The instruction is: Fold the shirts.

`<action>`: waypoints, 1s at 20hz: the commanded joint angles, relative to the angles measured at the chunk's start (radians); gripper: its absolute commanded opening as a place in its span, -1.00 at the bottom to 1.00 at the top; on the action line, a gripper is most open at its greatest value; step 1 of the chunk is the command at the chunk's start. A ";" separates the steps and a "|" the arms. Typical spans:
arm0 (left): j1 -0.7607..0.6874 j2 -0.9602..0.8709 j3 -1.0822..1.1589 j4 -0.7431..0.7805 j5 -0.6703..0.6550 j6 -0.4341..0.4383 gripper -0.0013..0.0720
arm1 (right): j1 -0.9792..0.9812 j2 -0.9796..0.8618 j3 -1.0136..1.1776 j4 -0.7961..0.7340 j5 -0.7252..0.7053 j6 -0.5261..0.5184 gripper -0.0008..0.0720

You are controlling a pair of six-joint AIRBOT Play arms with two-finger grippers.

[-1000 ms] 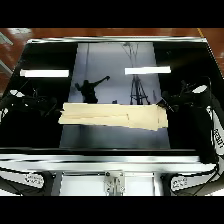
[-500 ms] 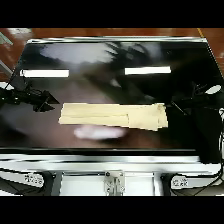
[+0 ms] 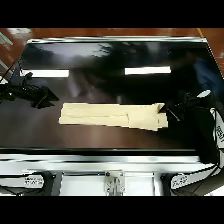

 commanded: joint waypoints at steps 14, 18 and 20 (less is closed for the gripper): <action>-0.660 -0.170 0.024 -0.314 0.573 0.077 -0.86 | 0.029 0.413 0.000 -0.031 0.140 0.072 -0.81; -0.826 -0.314 0.116 -0.339 0.568 0.077 -0.86 | 0.028 0.549 0.003 -0.032 0.237 0.121 -0.81; -0.884 -0.366 0.154 -0.359 0.556 0.076 -0.86 | 0.028 0.603 0.029 -0.033 0.277 0.140 -0.81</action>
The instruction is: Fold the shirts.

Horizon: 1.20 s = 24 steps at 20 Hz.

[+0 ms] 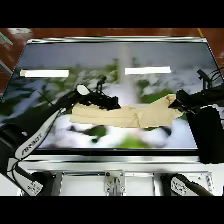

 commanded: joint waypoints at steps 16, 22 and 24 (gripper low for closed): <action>-0.084 -0.179 0.153 -0.303 0.004 0.105 -0.88 | 0.023 0.182 0.168 0.067 0.147 0.201 -0.81; 0.275 0.103 0.153 0.381 -0.168 -0.076 -0.88 | 0.346 0.064 0.168 0.047 -0.103 0.235 -0.81; 0.416 0.224 0.153 0.409 -0.174 -0.075 -0.87 | 0.484 -0.014 0.168 0.056 -0.233 0.242 -0.81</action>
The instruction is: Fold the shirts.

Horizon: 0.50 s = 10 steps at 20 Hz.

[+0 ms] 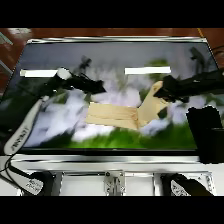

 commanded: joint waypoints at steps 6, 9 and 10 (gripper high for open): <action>0.491 0.441 0.001 0.199 -0.127 -0.041 -0.87 | 0.488 -0.466 0.001 0.210 -0.618 0.005 -0.74; 0.552 0.521 0.001 0.199 -0.196 0.008 -0.87 | 0.542 -0.623 0.001 0.571 -0.709 -0.155 0.17; 0.558 0.535 0.001 0.199 -0.213 0.012 -0.87 | 0.542 -0.651 0.001 0.669 -0.694 -0.206 0.28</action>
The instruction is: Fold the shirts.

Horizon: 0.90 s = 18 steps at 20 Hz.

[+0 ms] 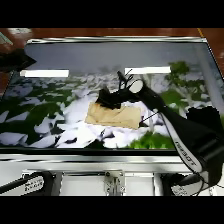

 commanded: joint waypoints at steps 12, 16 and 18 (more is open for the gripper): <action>0.067 0.089 -0.031 0.012 -0.093 0.043 -0.87 | -0.389 0.099 -0.008 -0.684 0.635 0.168 0.91; 0.067 0.089 -0.031 0.011 -0.094 0.031 -0.87 | -0.465 0.091 -0.140 -0.528 0.454 0.131 0.91; 0.066 0.089 -0.031 0.004 -0.095 0.022 -0.87 | -0.463 0.053 -0.190 -0.426 0.362 0.082 0.91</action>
